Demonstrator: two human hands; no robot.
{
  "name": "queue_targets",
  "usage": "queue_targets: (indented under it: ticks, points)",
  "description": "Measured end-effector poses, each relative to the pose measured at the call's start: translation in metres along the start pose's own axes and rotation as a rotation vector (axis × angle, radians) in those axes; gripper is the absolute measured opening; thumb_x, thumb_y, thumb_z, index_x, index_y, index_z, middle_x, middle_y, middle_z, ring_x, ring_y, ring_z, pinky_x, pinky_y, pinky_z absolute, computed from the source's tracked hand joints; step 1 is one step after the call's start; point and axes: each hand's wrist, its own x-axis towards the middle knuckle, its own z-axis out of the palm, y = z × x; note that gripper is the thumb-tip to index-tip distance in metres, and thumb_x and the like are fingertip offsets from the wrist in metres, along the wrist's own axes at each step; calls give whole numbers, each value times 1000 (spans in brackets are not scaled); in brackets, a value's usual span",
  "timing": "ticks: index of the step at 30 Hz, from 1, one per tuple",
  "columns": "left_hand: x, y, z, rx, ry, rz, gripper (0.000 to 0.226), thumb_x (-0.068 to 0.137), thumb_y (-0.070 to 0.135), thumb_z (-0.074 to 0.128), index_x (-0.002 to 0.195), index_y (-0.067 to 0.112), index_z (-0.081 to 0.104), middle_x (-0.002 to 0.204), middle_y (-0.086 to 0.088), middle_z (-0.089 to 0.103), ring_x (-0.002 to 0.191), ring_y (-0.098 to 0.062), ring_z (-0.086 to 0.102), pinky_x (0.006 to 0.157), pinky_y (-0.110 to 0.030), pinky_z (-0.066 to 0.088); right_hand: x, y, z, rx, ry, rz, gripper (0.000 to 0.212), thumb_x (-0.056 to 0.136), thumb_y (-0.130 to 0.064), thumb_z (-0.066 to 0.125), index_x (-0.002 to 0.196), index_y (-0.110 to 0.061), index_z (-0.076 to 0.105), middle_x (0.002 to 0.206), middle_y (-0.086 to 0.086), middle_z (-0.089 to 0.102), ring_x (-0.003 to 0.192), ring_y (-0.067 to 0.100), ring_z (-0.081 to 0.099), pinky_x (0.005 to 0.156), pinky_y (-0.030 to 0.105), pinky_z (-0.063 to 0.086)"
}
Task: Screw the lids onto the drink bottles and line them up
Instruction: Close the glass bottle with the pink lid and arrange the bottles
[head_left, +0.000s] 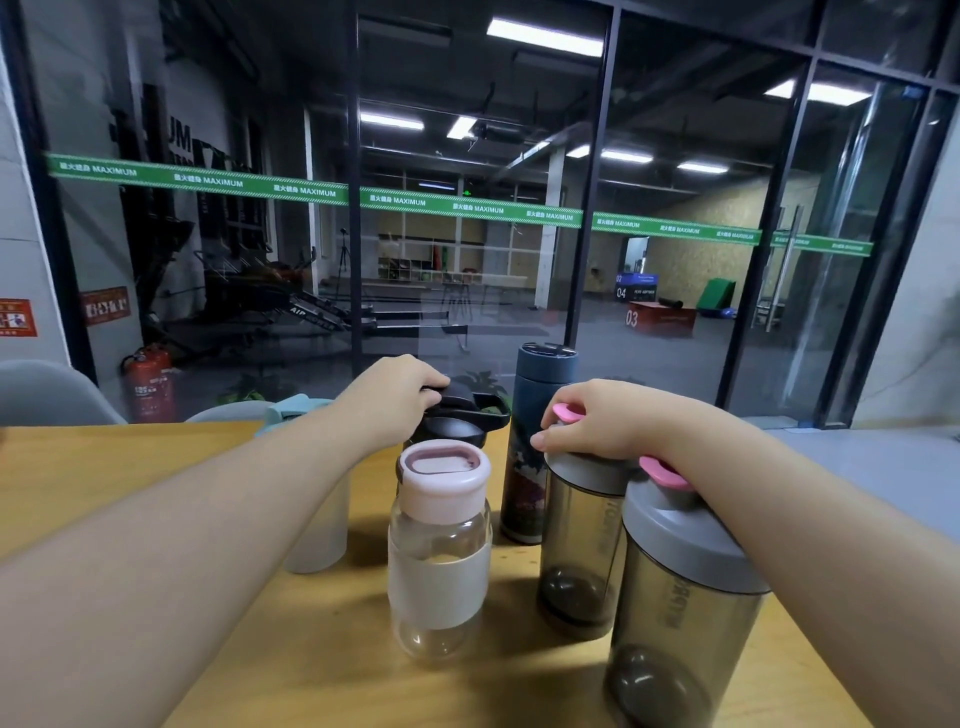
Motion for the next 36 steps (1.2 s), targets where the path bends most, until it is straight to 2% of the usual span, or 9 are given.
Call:
queue_targets:
  ticks: [4,7,11,17,22,25,30,32,36]
  points:
    - [3,5,3,83,3,-19,27,100,16,42,105,4,66,111,-13,66,97,-28,58,88,-37,44,-2,0,0,7,3,-2,43,85,-53,57,117,-25,57,111,0,58,99,19,55,76,28,42]
    - [2,5,5,112,52,-59,21,100,18,41,81,15,49,89,-8,54,83,-23,45,75,-31,37,-2,0,0,13,1,-2,41,85,-52,57,116,-25,57,111,1,58,98,19,55,73,27,41]
    - [-7,3,6,51,122,-70,30,99,19,45,94,3,69,106,-14,70,102,-30,59,88,-40,45,-1,0,0,13,1,-1,42,85,-53,57,116,-25,57,110,0,58,98,18,55,74,27,42]
    - [-14,7,6,-81,170,-59,25,96,19,52,107,9,72,113,-8,70,106,-26,59,89,-35,44,-1,0,0,6,0,-6,41,85,-53,57,115,-25,57,109,0,58,97,18,55,75,27,43]
    - [-19,7,-5,-127,94,-72,20,95,25,54,103,18,70,119,-6,67,83,-19,59,79,-34,47,-2,0,0,9,0,-9,41,85,-52,57,115,-24,57,109,0,58,97,18,55,73,26,42]
    - [-27,8,-11,-104,72,-50,39,94,35,53,131,23,55,138,0,53,117,-18,53,94,-31,40,-2,-1,0,8,6,-7,41,85,-52,57,116,-25,57,110,0,58,97,18,55,71,26,41]
    - [-42,-17,-20,73,135,59,51,90,46,54,135,22,47,142,1,43,130,-18,41,105,-35,36,-2,-1,0,13,8,-5,41,85,-52,58,115,-25,58,109,-1,58,97,18,54,72,26,41]
    - [-43,-43,-26,169,95,-14,69,84,53,57,142,21,37,149,-2,35,137,-22,32,110,-41,32,-2,-1,0,21,1,-4,41,85,-51,57,117,-24,57,110,0,58,98,18,55,73,26,41]
    - [-50,-85,-25,236,-141,-247,116,69,68,64,151,24,-6,161,0,-6,147,-24,-7,115,-53,7,-3,-2,-2,23,3,2,42,86,-51,57,118,-24,56,111,0,57,97,17,54,67,24,40]
